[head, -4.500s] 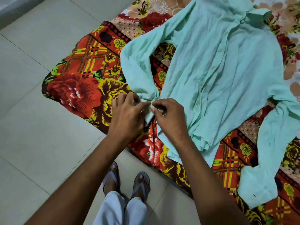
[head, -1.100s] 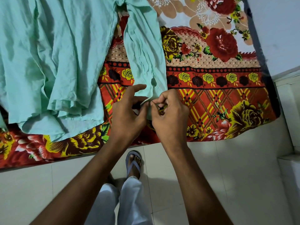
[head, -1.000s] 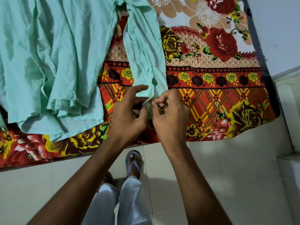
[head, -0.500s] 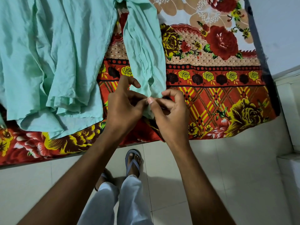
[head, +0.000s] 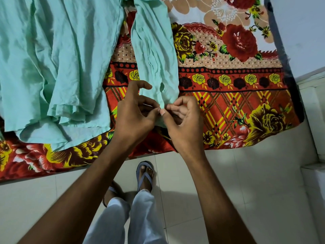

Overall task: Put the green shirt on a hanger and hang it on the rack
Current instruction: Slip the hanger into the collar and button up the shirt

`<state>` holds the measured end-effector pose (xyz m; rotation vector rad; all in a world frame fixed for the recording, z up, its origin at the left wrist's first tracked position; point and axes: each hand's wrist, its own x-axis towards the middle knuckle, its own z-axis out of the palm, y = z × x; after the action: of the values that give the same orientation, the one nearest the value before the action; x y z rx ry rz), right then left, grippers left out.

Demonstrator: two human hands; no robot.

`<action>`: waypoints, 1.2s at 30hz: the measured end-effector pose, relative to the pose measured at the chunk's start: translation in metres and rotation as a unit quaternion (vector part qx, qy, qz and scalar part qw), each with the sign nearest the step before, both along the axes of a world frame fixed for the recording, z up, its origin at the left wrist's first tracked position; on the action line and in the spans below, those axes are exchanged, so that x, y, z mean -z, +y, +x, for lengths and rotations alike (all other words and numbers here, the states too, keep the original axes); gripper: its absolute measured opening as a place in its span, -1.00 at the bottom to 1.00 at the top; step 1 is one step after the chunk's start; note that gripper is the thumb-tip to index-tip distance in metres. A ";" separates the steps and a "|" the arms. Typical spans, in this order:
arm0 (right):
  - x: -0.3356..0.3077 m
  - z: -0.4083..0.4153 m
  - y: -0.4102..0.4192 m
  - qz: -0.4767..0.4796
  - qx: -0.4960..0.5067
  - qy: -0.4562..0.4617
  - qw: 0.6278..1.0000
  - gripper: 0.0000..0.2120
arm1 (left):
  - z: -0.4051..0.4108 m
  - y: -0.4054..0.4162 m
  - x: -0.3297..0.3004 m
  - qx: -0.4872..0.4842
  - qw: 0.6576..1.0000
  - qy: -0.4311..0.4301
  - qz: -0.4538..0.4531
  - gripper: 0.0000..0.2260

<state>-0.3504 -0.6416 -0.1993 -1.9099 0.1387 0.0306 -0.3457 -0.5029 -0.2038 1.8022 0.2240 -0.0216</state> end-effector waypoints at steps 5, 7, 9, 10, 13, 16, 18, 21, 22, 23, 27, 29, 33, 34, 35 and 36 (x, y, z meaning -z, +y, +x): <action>0.004 -0.001 0.001 -0.002 0.019 0.004 1.000 -0.71 | 0.001 -0.003 -0.001 0.007 1.000 -0.009 0.013 -0.50; 0.004 -0.001 0.002 0.003 0.037 0.004 0.999 -0.75 | 0.002 -0.003 -0.001 0.007 1.000 -0.010 0.002 -0.50; 0.004 0.001 0.002 -0.001 0.048 0.000 0.999 -0.78 | 0.003 -0.002 -0.001 0.013 1.000 -0.009 -0.003 -0.51; 0.003 0.001 0.002 -0.006 0.049 -0.003 0.999 -0.78 | 0.003 -0.002 -0.001 0.017 1.000 -0.009 -0.003 -0.51; 0.005 0.001 0.001 -0.026 0.038 -0.016 0.999 -0.79 | 0.003 0.000 -0.001 0.031 0.999 -0.020 0.013 -0.51; 0.006 0.001 -0.001 -0.049 0.021 -0.027 0.998 -0.79 | 0.002 0.000 -0.002 0.066 0.993 -0.066 0.065 -0.51; 0.006 0.000 -0.002 -0.052 0.012 -0.027 0.998 -0.78 | 0.001 -0.001 -0.002 0.075 0.991 -0.081 0.077 -0.51; 0.006 0.000 -0.003 -0.042 0.013 -0.025 0.999 -0.75 | 0.002 -0.003 0.000 0.055 0.993 -0.075 0.067 -0.50; 0.006 0.000 -0.003 -0.035 0.019 -0.024 0.999 -0.74 | 0.002 -0.003 0.001 0.044 0.996 -0.064 0.051 -0.50; 0.007 0.000 -0.003 -0.028 0.029 -0.021 0.999 -0.72 | 0.003 -0.003 0.003 0.034 0.998 -0.050 0.028 -0.50; 0.007 0.001 -0.005 -0.017 0.086 0.029 0.996 -0.69 | 0.006 -0.002 0.007 0.021 0.998 0.002 -0.054 -0.48; 0.007 0.003 -0.005 -0.011 0.092 0.080 0.992 -0.79 | 0.008 -0.001 0.010 0.020 0.991 0.057 -0.121 -0.48; 0.011 0.008 -0.012 -0.088 -0.024 0.145 0.985 -0.93 | 0.012 0.005 0.021 0.026 0.959 0.188 -0.210 -0.58; 0.012 0.008 -0.014 -0.122 -0.054 0.139 0.981 -0.93 | 0.013 0.006 0.022 0.034 0.961 0.198 -0.189 -0.65; 0.013 0.008 -0.017 -0.150 -0.070 0.130 0.978 -0.93 | 0.015 0.006 0.024 0.048 0.968 0.195 -0.149 -0.73; 0.014 0.008 -0.019 -0.171 -0.073 0.122 0.975 -0.92 | 0.017 0.004 0.024 0.072 0.977 0.179 -0.096 -0.81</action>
<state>-0.3425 -0.6603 -0.2135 -2.2526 0.1764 0.3623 -0.3291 -0.4984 -0.2275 1.6075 0.3348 -0.4588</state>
